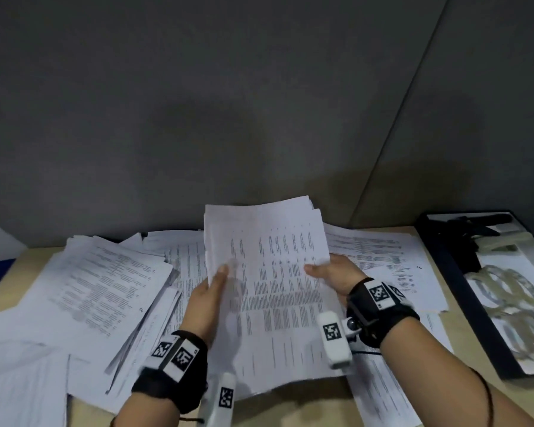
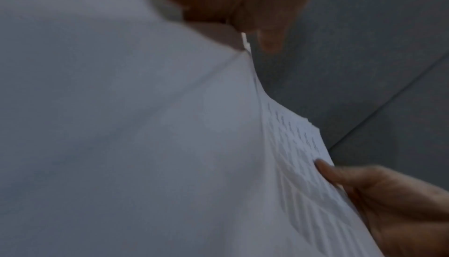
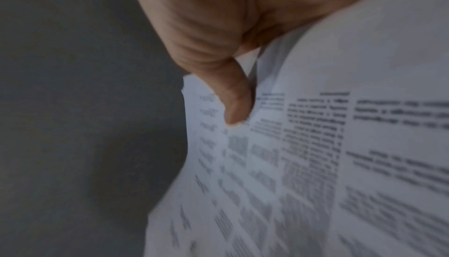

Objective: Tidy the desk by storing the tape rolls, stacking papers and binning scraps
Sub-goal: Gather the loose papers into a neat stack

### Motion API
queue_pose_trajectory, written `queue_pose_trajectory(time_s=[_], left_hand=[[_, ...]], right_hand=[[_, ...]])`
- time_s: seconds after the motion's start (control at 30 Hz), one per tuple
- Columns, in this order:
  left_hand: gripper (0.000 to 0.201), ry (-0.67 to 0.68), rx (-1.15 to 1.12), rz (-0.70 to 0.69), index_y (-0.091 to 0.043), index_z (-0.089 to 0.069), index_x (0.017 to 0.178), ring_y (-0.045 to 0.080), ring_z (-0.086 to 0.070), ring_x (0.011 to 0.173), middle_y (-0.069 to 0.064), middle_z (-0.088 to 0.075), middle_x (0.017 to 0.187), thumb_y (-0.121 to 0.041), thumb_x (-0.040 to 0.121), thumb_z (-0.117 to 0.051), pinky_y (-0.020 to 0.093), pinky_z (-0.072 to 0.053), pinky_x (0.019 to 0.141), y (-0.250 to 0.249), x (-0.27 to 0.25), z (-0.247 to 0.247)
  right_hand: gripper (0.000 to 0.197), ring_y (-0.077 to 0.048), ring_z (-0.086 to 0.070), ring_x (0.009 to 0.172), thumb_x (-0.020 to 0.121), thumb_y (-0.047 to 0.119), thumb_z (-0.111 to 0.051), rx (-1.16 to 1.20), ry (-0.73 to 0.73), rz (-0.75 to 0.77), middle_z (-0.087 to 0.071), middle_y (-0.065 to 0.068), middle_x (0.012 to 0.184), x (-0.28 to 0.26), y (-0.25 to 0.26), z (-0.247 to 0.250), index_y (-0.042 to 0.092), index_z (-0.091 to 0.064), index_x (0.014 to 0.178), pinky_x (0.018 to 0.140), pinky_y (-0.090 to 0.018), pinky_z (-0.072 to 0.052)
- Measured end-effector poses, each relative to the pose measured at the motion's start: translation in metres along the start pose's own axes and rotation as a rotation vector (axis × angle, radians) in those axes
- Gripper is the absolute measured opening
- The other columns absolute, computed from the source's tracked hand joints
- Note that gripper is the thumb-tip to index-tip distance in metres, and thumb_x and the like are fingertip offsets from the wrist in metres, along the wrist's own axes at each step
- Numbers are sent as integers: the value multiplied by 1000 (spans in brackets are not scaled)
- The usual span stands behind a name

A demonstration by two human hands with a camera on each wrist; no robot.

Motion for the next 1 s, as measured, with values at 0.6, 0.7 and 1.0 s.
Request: queue_pose_trajectory(time_s=[0.6,0.7,1.0], left_hand=[[48,-3,51,-244,-13,-70,99,19,-69,91,2,-74,94,-16,55,-89,38,-58,75,-52,3,16],[36,5,144,-224,-18,-70,96,19,-69,90,2,-74,94,-9,64,-84,37,-57,75,-34,13,15],[8,-124,286,-187,-11,-62,87,13,-57,68,-2,-62,74,-11,83,-69,23,-44,60,-25,23,20]], right_hand=[[50,-21,-66,101,72,-6,-74,127,-185,289,-69,-6,108,-20,40,-17,7,-57,117,92,-42,-53],[41,-14,-66,96,78,-5,-69,114,-149,193,-69,-8,112,-15,17,-22,4,-61,118,92,-35,-52],[26,-12,-63,77,81,0,-70,44,-162,170,-67,-4,91,-14,10,11,13,-56,99,59,-16,-48]])
Point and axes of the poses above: each hand's wrist, its own x-axis towards the middle knuckle, its own z-axis out of the back of the hand, y = z × x, the point moved 9 cm from there along x, towards the middle knuckle
